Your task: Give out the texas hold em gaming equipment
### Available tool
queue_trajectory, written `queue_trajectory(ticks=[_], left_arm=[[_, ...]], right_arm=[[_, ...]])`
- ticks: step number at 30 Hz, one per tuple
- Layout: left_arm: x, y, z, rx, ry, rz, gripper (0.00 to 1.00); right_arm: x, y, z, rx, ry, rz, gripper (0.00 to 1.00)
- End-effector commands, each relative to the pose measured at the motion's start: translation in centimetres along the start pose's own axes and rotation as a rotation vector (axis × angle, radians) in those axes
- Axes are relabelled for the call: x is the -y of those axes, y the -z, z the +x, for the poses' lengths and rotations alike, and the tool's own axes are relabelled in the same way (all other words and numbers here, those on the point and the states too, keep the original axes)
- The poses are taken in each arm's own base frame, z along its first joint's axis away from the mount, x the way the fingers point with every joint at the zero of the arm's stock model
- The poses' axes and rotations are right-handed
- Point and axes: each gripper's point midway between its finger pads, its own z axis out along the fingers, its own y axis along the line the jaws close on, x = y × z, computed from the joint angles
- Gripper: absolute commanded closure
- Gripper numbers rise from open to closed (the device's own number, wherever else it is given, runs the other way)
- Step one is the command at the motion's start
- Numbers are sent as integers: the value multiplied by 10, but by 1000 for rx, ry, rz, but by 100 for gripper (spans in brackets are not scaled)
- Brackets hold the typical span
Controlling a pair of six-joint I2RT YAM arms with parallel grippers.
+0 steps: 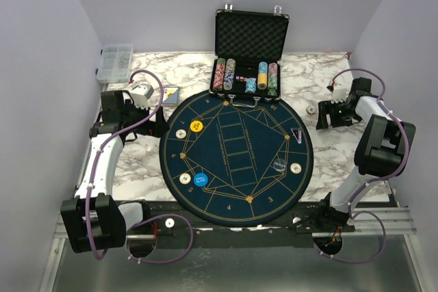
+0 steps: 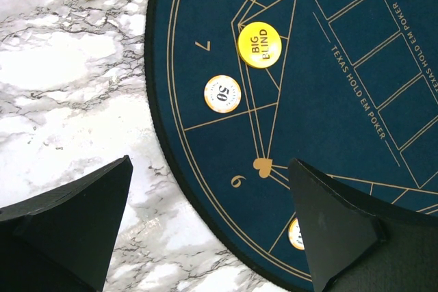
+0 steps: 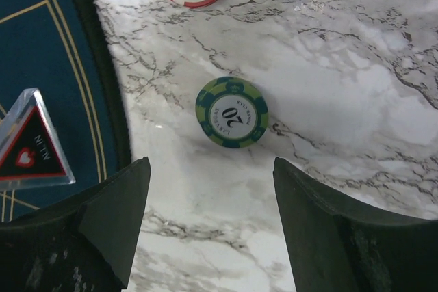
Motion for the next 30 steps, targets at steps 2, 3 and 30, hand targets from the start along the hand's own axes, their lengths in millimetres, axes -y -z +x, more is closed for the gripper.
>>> queue_trajectory(ticks=[2,3,30], left_arm=[[3,1,-2,1,-21,9,2],[2,1,-1,0,-20,7,2],[0,-2,-4,-7,-8,7,2]], right_arm=[[8,-20,-3,15,10,-2,25],[9,-22,-3,17,9,0,26],[13,-39,-8,14,11,-16,57]])
